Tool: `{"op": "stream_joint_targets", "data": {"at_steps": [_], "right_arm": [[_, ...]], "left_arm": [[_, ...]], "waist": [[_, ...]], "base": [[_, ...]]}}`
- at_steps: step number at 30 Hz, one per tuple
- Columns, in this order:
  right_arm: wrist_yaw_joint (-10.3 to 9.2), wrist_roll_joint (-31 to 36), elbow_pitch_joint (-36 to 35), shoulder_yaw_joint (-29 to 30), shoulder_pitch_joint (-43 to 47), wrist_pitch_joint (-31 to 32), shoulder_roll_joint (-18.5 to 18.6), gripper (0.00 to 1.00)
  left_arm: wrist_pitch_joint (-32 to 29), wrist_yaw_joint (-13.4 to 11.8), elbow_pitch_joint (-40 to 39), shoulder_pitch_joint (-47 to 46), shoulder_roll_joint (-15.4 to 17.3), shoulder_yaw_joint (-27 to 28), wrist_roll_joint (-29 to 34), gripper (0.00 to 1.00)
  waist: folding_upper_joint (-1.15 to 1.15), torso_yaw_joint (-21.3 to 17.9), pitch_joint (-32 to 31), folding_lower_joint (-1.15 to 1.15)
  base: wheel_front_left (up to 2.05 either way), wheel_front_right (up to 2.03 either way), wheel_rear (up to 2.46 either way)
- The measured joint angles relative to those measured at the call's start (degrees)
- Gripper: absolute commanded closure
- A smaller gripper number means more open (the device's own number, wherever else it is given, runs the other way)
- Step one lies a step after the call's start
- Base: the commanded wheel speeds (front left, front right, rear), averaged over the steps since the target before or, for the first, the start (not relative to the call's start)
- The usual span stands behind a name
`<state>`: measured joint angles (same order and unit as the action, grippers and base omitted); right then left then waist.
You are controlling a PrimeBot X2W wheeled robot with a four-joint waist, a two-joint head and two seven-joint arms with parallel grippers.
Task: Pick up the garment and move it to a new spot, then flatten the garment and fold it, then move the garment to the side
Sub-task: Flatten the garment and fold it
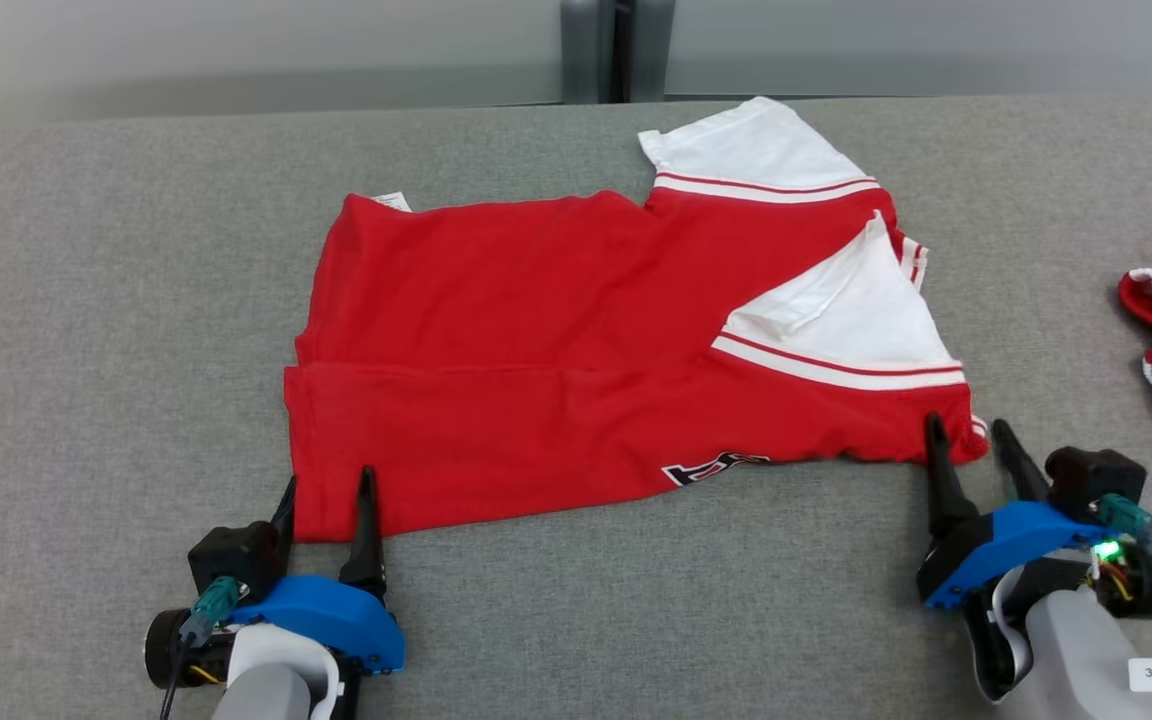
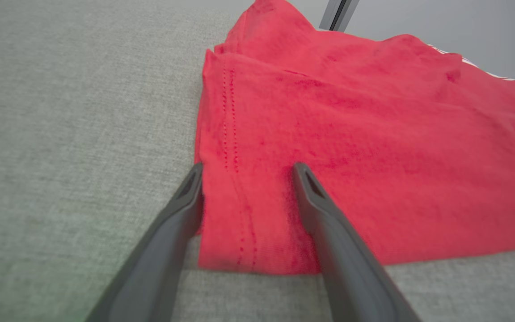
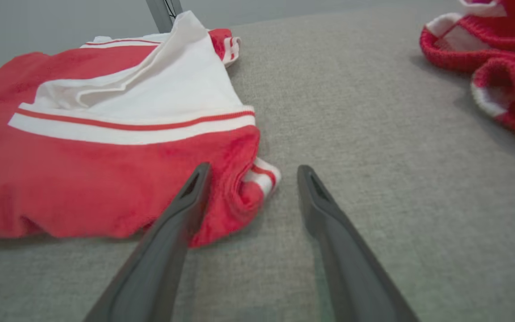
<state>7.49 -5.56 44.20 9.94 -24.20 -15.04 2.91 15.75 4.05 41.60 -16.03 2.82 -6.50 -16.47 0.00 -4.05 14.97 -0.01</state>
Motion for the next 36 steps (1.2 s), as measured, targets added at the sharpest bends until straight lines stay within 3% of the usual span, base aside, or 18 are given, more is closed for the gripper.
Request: {"op": "stream_joint_targets", "data": {"at_steps": [5,6,7,8,9,10,11,31,32,33,34,35,36], "right_arm": [[0.0,-0.3,5.6,-0.4,-1.5,-0.3,0.1,0.0],[0.0,-0.8,6.2,-0.5,-1.5,-0.5,0.2,0.6],[0.0,-1.2,6.6,-0.6,-1.4,-0.5,0.2,0.92],[0.0,-1.6,6.9,-0.8,-1.2,-0.5,0.2,1.0],[0.0,-1.9,7.0,-0.9,-1.0,-0.5,0.2,1.0],[0.0,-2.5,7.0,-0.9,-0.6,-0.4,0.2,1.0],[0.01,-2.9,6.8,-1.0,-0.1,-0.4,0.2,1.0],[0.04,-7.5,0.5,1.0,18.8,-0.1,0.6,1.0],[0.05,-7.9,0.4,1.1,19.4,-0.1,0.6,1.0],[0.05,-8.3,0.2,1.3,19.8,-0.1,0.6,0.67],[0.05,-8.4,-0.1,1.4,20.0,-0.1,0.7,0.08],[0.04,-8.6,-0.6,1.5,19.9,-0.1,0.8,0.0],[0.03,-8.7,-0.9,1.6,19.9,-0.1,1.0,0.0]], "left_arm": [[0.1,0.0,0.7,-0.3,0.0,-1.4,-0.2,0.0],[0.1,0.0,1.0,-0.3,0.1,-1.6,-0.3,0.0],[0.1,0.0,1.4,-0.3,0.1,-1.9,-0.6,0.0],[0.2,0.3,2.0,-0.3,0.1,-2.3,-0.7,0.0],[0.3,0.5,2.6,-0.2,0.3,-2.8,-0.9,0.46],[0.3,0.7,3.1,-0.1,0.3,-3.3,-1.3,0.8],[0.3,1.0,3.6,0.0,0.4,-3.6,-1.7,1.0],[-0.5,0.4,2.0,16.2,-0.1,-4.1,-4.2,1.0],[-0.5,0.2,1.4,16.8,-0.1,-4.1,-4.5,0.65],[-0.5,-0.1,0.5,17.2,-0.2,-4.0,-4.7,0.0],[-0.5,-0.4,-0.5,17.4,-0.2,-3.9,-4.7,0.0],[-0.5,-0.7,-1.7,17.6,-0.2,-3.8,-4.7,0.0],[-0.6,-1.1,-3.0,17.7,-0.1,-3.6,-4.5,0.0]], "waist": [[0.0,0.7,0.0,0.0],[0.0,0.8,-0.2,0.0],[0.0,0.8,-0.4,0.0],[0.0,0.8,-0.7,0.0],[0.0,0.8,-1.0,0.01],[0.0,0.7,-1.3,0.0],[0.0,0.7,-1.7,0.01],[0.0,2.0,-15.6,0.02],[0.0,2.1,-15.6,0.02],[0.0,2.1,-15.5,0.02],[0.0,2.2,-15.3,0.02],[0.0,2.2,-15.1,0.02],[0.0,2.2,-14.8,0.02]], "base": [[0.0,0.0,0.0],[0.0,0.0,0.0],[0.0,0.0,0.0],[0.0,0.0,0.0],[0.0,0.0,0.0],[0.0,0.0,0.0],[0.0,0.0,0.0],[0.0,0.0,0.0],[0.0,0.0,0.0],[0.0,0.0,0.0],[0.0,0.0,0.0],[0.0,0.0,0.0],[0.0,0.0,0.0]]}}
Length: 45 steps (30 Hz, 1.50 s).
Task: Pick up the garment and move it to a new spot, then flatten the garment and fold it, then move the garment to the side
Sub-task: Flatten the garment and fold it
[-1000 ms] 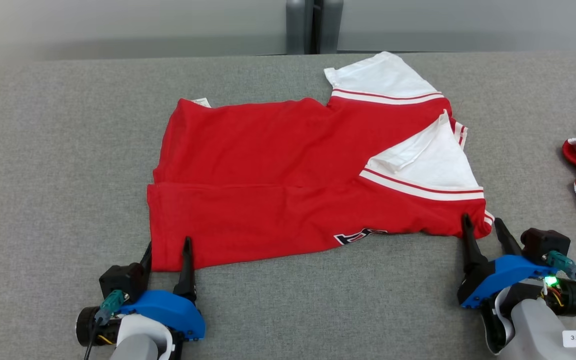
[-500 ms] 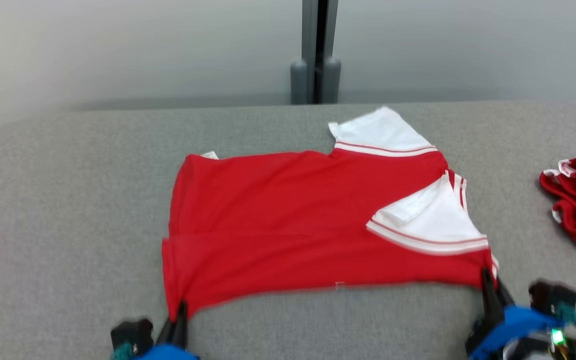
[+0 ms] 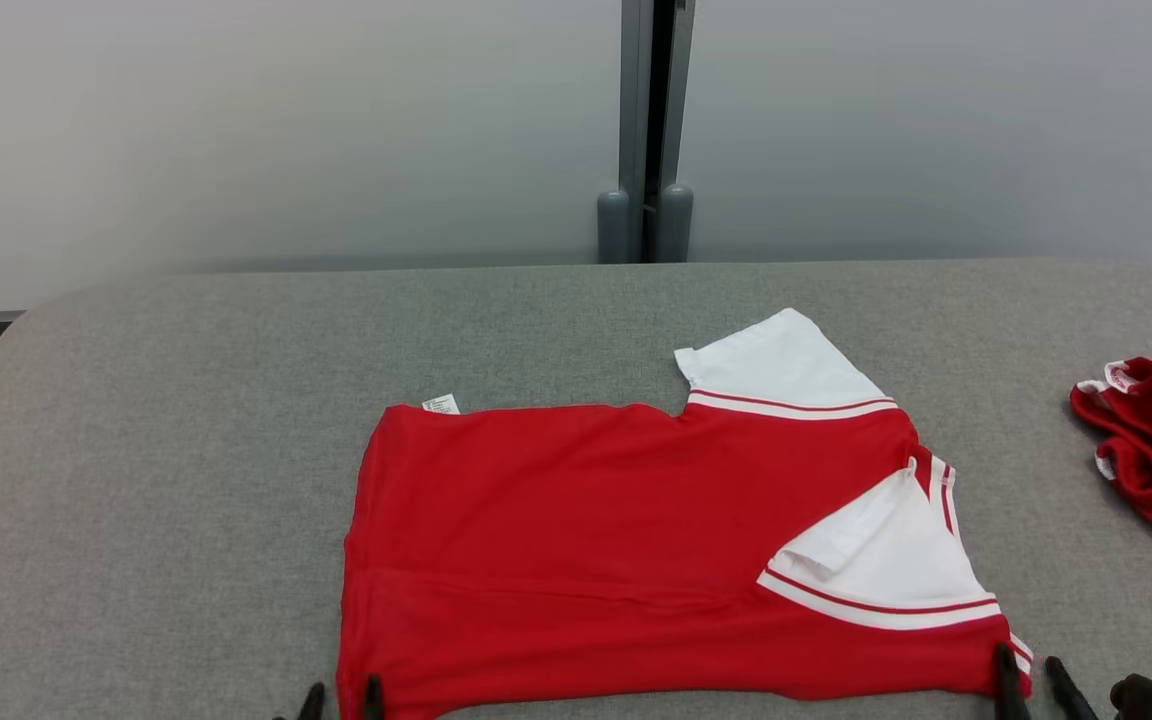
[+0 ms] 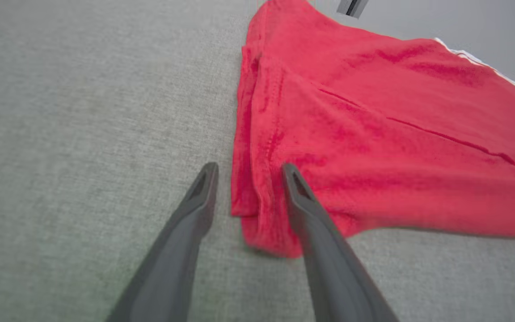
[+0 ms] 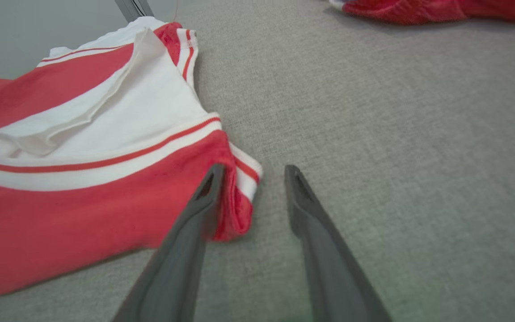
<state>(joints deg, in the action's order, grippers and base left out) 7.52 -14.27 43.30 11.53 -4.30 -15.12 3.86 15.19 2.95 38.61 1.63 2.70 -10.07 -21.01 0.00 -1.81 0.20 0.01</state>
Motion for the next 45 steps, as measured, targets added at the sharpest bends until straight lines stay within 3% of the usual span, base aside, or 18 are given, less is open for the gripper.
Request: {"op": "stream_joint_targets", "data": {"at_steps": [5,9,19,25,35,36,37,39,45], "right_arm": [[-0.03,0.6,-2.4,-0.1,-3.4,0.0,0.1,0.0],[-0.03,1.3,-3.6,-0.4,-8.4,0.0,0.5,0.0],[-0.03,2.8,-3.2,-4.8,-21.3,0.0,1.5,0.0],[-0.03,2.8,-2.5,-7.8,-26.0,0.0,1.6,0.0],[-0.03,2.5,-0.2,-10.7,-32.7,0.0,3.8,0.0],[-0.03,2.6,0.4,-10.8,-33.5,0.0,3.9,0.0],[-0.03,2.7,1.1,-11.0,-34.3,0.0,4.1,0.0],[-0.03,3.2,2.9,-11.2,-36.0,0.4,4.6,0.0],[-0.03,6.1,9.0,-9.9,-43.0,3.9,6.9,0.0]], "left_arm": [[-0.1,-1.4,-6.2,-3.0,0.2,2.1,1.8,0.0],[-0.1,-0.9,-7.1,-10.2,0.9,3.7,4.0,0.0],[-2.9,2.0,7.9,-33.0,5.3,2.2,5.8,0.0],[-3.7,2.4,16.2,-38.8,6.5,1.0,6.5,0.0],[-2.6,4.0,23.2,-43.9,6.0,-3.5,7.0,0.0],[-2.7,4.1,23.7,-44.3,5.9,-4.3,7.4,0.11],[-2.7,4.1,24.2,-44.8,5.8,-5.2,7.9,0.33],[-3.0,4.2,25.0,-45.6,5.5,-6.6,8.0,1.0],[-2.5,4.6,25.6,-47.7,4.1,-9.4,8.0,1.0]], "waist": [[0.0,-0.5,2.9,-0.01],[0.0,-0.9,6.0,-0.01],[0.0,-2.3,14.2,-0.03],[0.0,-3.1,17.7,-0.03],[0.0,-2.8,20.7,-0.02],[0.0,-2.6,20.8,-0.02],[0.0,-2.4,21.0,-0.01],[0.0,-2.0,21.2,-0.01],[0.0,0.4,22.1,-0.01]], "base": [[0.0,0.0,0.0],[0.0,0.0,0.0],[0.0,0.0,0.0],[0.0,0.0,0.0],[0.0,0.0,0.0],[0.0,0.0,0.0],[0.0,0.0,0.0],[0.0,0.0,0.0],[0.0,0.0,0.0]]}}
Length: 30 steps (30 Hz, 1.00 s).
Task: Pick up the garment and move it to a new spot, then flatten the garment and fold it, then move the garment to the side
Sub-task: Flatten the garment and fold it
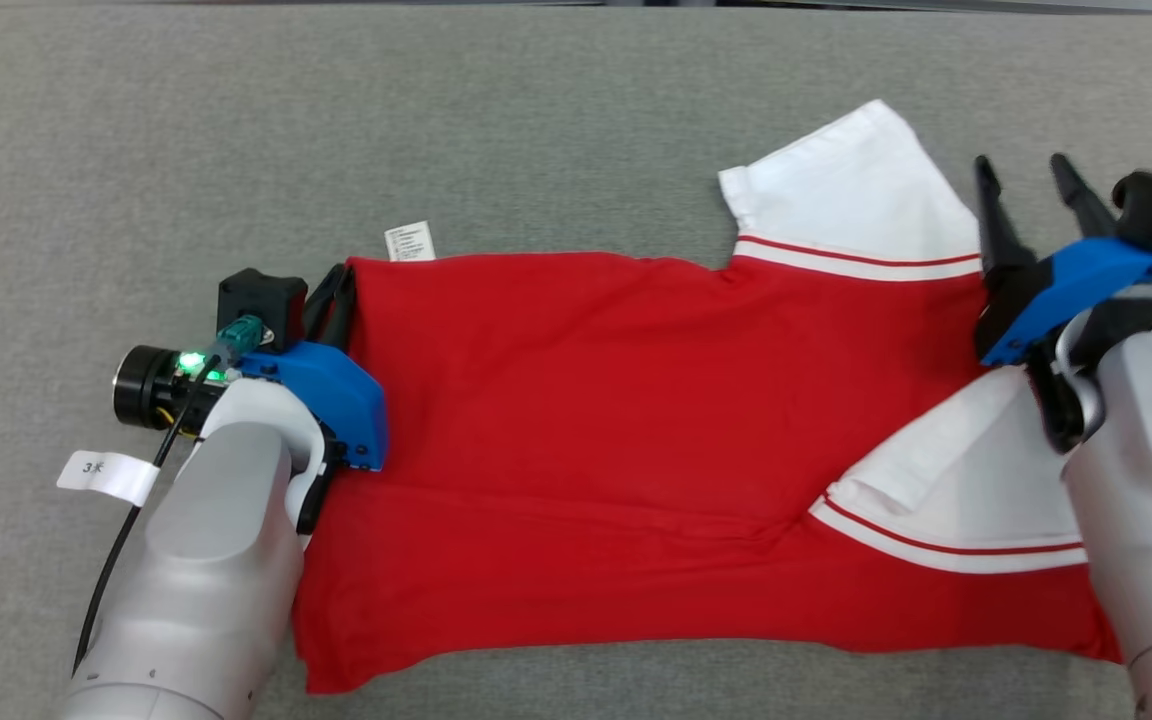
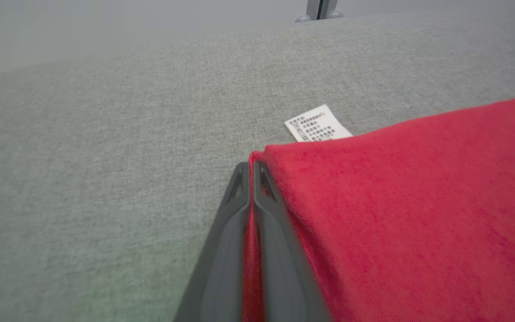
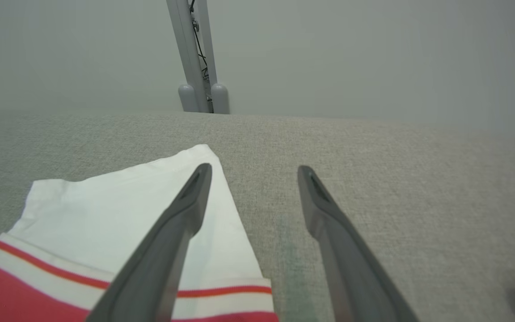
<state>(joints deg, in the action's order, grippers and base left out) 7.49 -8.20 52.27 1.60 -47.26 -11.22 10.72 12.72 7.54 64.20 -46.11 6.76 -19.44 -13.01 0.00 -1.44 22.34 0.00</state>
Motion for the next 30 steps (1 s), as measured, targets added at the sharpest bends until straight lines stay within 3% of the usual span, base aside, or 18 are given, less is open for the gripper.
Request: {"op": "stream_joint_targets", "data": {"at_steps": [8,22,23,24,25,27,30], "right_arm": [[0.0,4.3,10.0,3.8,-8.3,8.7,4.8,0.0],[0.0,9.1,16.2,5.9,-13.8,11.0,6.1,0.0],[0.0,9.3,16.6,6.0,-14.0,11.2,6.1,0.53],[0.0,9.3,16.9,6.3,-14.3,11.2,6.1,0.92],[0.0,9.3,17.1,6.9,-14.5,11.2,6.0,1.0],[0.01,9.4,17.3,7.6,-14.7,10.7,5.9,1.0],[0.01,10.5,15.6,9.1,-14.8,5.0,6.1,1.0]], "left_arm": [[2.1,-1.2,-3.6,-1.7,-1.6,-0.8,0.1,1.0],[2.3,-1.2,-11.4,0.0,-3.2,-1.9,-0.5,1.0],[2.3,-1.2,-11.6,0.3,-3.3,-2.0,-0.6,1.0],[2.3,-1.2,-11.8,0.4,-3.3,-2.1,-0.7,1.0],[2.3,-1.2,-12.0,0.4,-3.4,-2.2,-0.9,1.0],[2.3,-1.1,-12.2,0.5,-3.5,-2.3,-1.1,1.0],[2.3,-1.2,-13.2,1.1,-3.5,-1.9,-1.5,1.0]], "waist": [[0.0,6.1,1.4,0.0],[0.0,11.9,4.2,0.0],[0.0,12.0,4.3,0.0],[0.0,12.1,4.3,0.0],[0.0,12.1,4.3,0.0],[0.0,12.2,4.2,0.0],[0.0,12.0,4.0,0.0]], "base": [[0.0,0.0,0.0],[0.0,0.0,0.0],[0.0,0.0,0.0],[0.0,0.0,0.0],[0.0,0.0,0.0],[0.0,0.0,0.0],[0.0,0.0,0.0]]}}
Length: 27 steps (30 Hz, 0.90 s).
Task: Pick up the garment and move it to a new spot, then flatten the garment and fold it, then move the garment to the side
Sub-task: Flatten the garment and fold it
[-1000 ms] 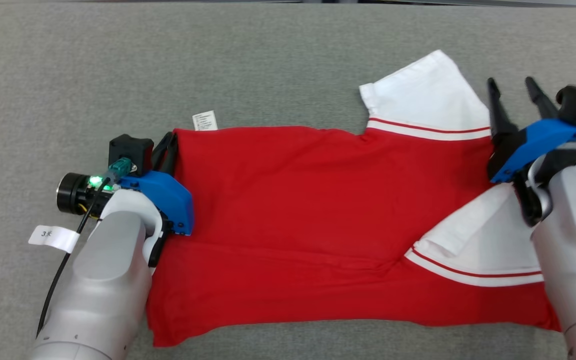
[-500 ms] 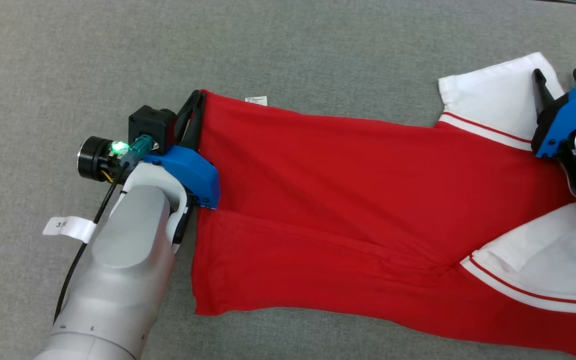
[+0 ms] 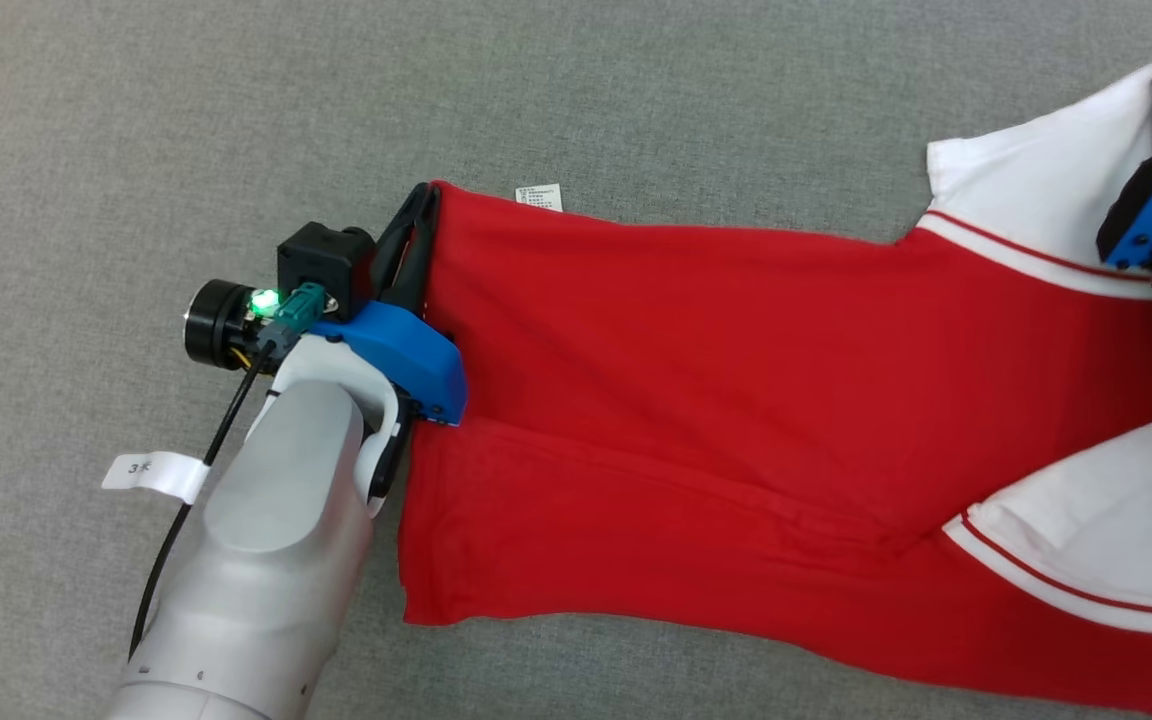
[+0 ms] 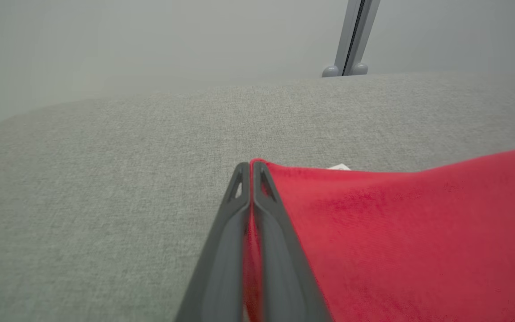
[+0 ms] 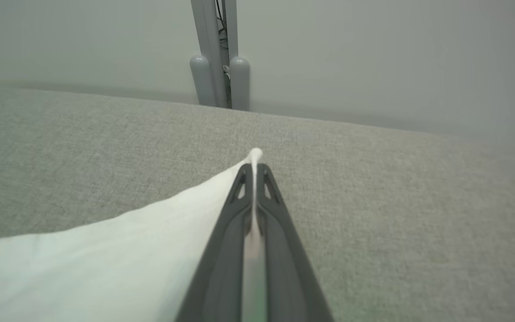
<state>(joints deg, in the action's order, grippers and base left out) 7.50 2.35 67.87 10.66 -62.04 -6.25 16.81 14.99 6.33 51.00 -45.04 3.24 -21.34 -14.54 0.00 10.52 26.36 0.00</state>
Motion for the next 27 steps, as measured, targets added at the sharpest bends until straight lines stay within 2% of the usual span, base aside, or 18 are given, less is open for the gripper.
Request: {"op": "stream_joint_targets", "data": {"at_steps": [4,8,12,19,27], "right_arm": [[0.0,2.2,-3.3,3.5,0.0,-7.2,-0.1,1.0],[0.0,3.2,-8.0,6.8,0.7,-8.6,-2.0,1.0],[0.0,1.4,-16.4,8.1,4.6,-8.7,-5.3,1.0],[0.0,-5.9,-24.6,4.8,19.6,-8.7,-8.1,1.0],[0.0,-13.9,-27.6,1.8,37.7,-8.7,-9.7,1.0]], "left_arm": [[0.0,-0.7,-2.3,0.6,0.4,1.5,-0.1,1.0],[0.0,-1.5,-5.5,1.8,1.2,3.3,0.0,1.0],[0.0,-2.3,-8.0,3.5,1.5,4.9,0.5,1.0],[0.0,-2.7,-8.9,11.1,1.6,6.7,1.5,1.0],[0.0,-3.3,-9.3,23.8,1.2,8.7,1.9,1.0]], "waist": [[0.0,-0.8,-0.7,0.0],[0.0,-2.1,-2.0,0.0],[0.0,-3.4,-3.7,0.0],[0.0,-5.2,-8.5,0.01],[0.0,-7.6,-14.8,0.02]], "base": [[0.0,0.0,0.0],[0.0,0.0,0.0],[0.0,0.0,0.0],[0.0,0.0,0.0],[0.0,0.0,0.0]]}}
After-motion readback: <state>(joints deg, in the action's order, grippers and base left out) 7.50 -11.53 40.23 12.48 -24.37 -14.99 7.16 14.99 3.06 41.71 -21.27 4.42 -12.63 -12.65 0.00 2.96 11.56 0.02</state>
